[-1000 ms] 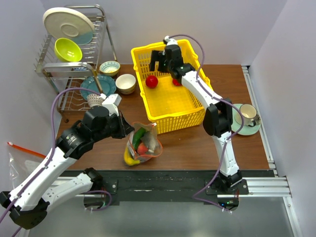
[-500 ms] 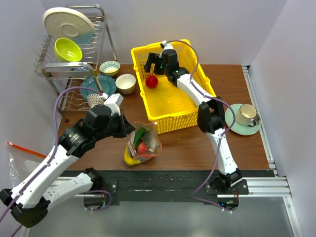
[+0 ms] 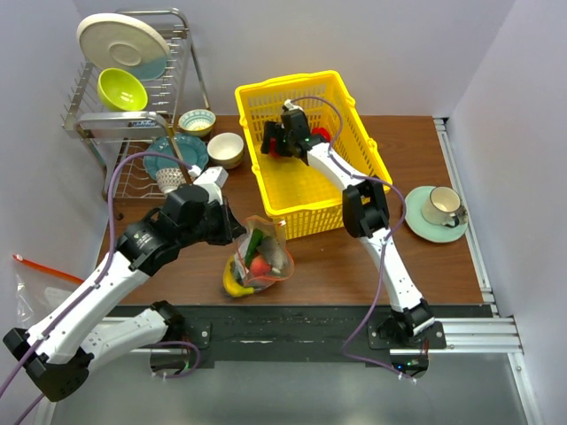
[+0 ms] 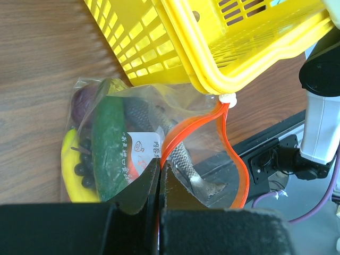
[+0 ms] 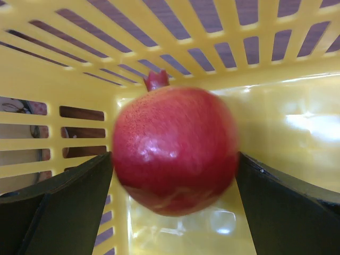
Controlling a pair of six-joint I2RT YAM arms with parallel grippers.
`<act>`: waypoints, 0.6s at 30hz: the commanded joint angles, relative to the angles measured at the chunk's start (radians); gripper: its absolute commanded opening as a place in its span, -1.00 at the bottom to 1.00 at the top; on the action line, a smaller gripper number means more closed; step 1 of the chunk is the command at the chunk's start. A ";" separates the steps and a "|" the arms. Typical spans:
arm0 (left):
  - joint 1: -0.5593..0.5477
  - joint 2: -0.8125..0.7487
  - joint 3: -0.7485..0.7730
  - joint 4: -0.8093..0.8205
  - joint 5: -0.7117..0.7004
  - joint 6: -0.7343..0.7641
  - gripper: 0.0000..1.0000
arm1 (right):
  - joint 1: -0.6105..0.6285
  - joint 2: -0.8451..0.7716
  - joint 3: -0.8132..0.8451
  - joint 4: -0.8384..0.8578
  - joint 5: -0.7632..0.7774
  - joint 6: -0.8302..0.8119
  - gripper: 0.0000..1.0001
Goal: Place the food in the zip-top bag and seal the zipper
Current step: Pick up the fake fruit from the bin.
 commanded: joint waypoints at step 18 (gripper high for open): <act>0.000 -0.060 0.032 0.003 -0.012 -0.001 -1.00 | 0.007 -0.374 -0.242 0.058 0.098 -0.136 0.02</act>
